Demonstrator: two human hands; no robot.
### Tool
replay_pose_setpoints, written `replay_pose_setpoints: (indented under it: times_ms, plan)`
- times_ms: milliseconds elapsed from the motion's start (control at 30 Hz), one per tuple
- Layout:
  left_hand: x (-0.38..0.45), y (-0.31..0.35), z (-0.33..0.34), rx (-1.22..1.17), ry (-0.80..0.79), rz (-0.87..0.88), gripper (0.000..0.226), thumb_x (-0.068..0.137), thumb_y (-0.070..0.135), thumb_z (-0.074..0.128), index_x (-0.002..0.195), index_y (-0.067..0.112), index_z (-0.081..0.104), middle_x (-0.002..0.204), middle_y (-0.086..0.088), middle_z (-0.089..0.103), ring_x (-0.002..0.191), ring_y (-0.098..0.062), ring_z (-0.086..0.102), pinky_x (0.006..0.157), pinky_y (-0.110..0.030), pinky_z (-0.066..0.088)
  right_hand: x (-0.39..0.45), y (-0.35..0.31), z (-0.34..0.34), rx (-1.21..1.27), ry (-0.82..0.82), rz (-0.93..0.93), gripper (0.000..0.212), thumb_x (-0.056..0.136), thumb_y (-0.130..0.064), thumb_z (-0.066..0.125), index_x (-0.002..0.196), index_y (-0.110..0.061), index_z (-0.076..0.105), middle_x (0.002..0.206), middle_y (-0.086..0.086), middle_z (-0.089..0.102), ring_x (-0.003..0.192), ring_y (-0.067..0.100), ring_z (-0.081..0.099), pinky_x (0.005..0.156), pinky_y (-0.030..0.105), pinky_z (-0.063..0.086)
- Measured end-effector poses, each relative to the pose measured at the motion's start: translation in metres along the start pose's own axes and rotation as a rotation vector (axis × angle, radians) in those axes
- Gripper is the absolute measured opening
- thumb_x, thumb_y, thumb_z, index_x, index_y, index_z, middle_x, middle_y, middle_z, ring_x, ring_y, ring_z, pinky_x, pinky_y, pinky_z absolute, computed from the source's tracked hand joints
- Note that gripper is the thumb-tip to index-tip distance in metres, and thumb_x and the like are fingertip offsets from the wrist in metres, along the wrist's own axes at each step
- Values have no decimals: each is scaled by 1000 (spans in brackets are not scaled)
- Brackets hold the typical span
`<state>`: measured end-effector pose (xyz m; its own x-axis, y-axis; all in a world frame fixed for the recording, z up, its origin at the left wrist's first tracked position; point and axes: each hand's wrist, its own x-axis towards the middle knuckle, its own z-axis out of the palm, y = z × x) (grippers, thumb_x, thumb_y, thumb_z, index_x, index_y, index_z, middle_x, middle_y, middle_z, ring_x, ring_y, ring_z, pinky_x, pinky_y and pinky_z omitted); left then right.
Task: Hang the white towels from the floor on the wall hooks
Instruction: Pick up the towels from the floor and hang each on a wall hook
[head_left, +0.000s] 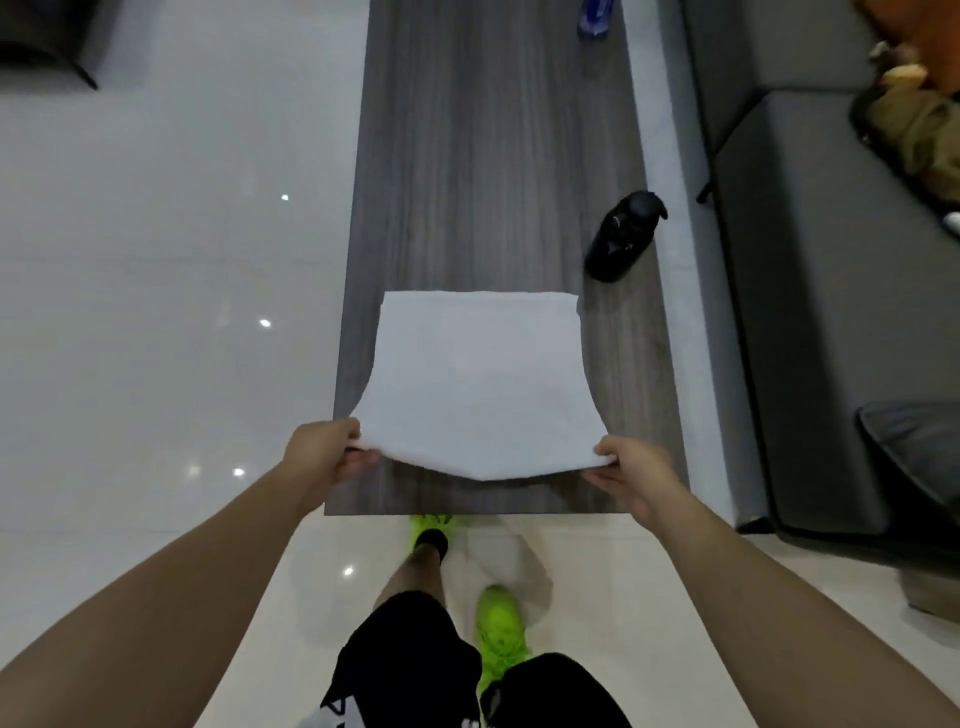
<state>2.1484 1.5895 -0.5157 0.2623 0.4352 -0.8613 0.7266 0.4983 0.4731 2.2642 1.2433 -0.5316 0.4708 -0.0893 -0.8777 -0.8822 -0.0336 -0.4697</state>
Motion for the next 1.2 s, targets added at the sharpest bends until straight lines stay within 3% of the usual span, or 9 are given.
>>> replay_pose_setpoints:
  times_ms: [300,467,567,667,767,867,967,1100,1200]
  plan:
    - [-181,87,-36,-250,14,420,18,80,-12,57,97,-6,55,92,-21,57,73,-29,66,59,-29,60,-173,-109,-19,184,-124,-354,30,81,14,55,110,10,55,92,25,62,80,32,65,53,32,57]
    - [-265,136,-80,-394,31,666,24,80,-16,50,90,4,58,103,-19,54,90,-31,63,69,-36,62,-268,-166,-2,240,-279,-597,27,77,20,55,88,-4,60,97,20,62,92,35,65,67,40,60]
    - [-303,149,-116,-435,56,738,35,79,-16,43,90,3,71,98,-18,59,80,-23,62,70,-30,60,-318,-180,17,216,-328,-686,25,79,20,55,85,-1,66,99,18,62,91,34,66,68,39,62]
    - [-336,151,-156,-477,80,818,45,71,-23,40,89,3,72,108,-18,64,94,-28,66,77,-27,59,-363,-187,44,108,-391,-766,37,79,22,40,88,3,70,102,14,61,94,29,62,68,32,61]
    - [-362,139,-205,-286,250,935,48,68,-22,53,95,13,73,110,-15,67,99,-27,67,89,-31,55,-402,-183,79,-7,-459,-900,51,71,27,34,101,5,69,102,16,62,88,26,64,68,23,59]
    - [-382,116,-263,-71,525,1000,40,71,-7,72,94,25,74,103,-7,69,93,-22,67,71,-24,50,-438,-163,124,-255,-401,-1108,52,68,24,56,107,-5,72,101,16,70,82,23,69,75,27,58]
    - [-398,92,-330,-19,733,1036,31,69,3,82,91,24,74,98,-5,70,86,-21,66,73,-25,49,-476,-129,173,-408,-302,-1270,43,65,11,76,98,-18,76,97,4,72,87,17,67,79,24,52]
    - [-418,48,-425,-40,910,1066,9,74,20,81,80,24,75,78,4,71,75,-18,67,68,-22,47,-528,-75,239,-456,-407,-1431,16,74,-13,81,73,-28,74,74,-7,72,70,9,67,59,11,45]
    - [-433,7,-502,-115,959,1005,7,76,27,78,75,21,75,73,3,70,78,-21,69,72,-29,57,-566,-31,290,-466,-535,-1421,15,80,-22,78,67,-27,74,65,-2,71,64,18,70,60,26,58]
